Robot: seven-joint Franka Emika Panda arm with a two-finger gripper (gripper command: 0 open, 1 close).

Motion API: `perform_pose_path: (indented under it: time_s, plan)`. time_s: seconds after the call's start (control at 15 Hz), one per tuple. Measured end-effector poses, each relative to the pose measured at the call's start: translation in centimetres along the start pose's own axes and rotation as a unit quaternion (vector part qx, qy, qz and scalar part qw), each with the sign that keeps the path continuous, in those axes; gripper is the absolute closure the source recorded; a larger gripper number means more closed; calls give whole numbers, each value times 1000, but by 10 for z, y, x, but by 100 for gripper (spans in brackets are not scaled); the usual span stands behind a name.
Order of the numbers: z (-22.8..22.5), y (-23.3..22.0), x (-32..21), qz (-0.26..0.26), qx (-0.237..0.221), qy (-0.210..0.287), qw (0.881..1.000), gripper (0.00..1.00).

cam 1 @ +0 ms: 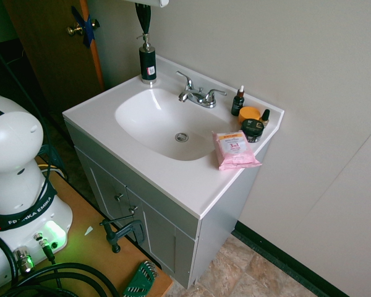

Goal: Push the sanitizer

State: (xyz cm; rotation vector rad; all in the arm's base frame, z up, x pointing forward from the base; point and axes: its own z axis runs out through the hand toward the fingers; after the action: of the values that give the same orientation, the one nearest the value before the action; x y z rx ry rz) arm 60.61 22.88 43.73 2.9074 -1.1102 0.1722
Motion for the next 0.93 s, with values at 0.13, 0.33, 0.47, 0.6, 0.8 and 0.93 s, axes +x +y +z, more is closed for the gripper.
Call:
perform_pose_path:
  time_s: [0.13, 0.33, 0.47, 0.6, 0.8, 0.93]
  plan:
    - [4, 0, -1, 0, -3, -1, 1000, 100]
    - [9, 1, -2, -1, -5, -2, 1000, 100]
    - [12, 1, -4, -2, -6, -1, 1000, 100]
    - [13, 1, -4, -4, -5, 2, 1000, 100]
    - [10, 2, -2, -2, -3, 3, 1000, 100]
    - [-3, 6, 0, 4, 9, 1, 1000, 100]
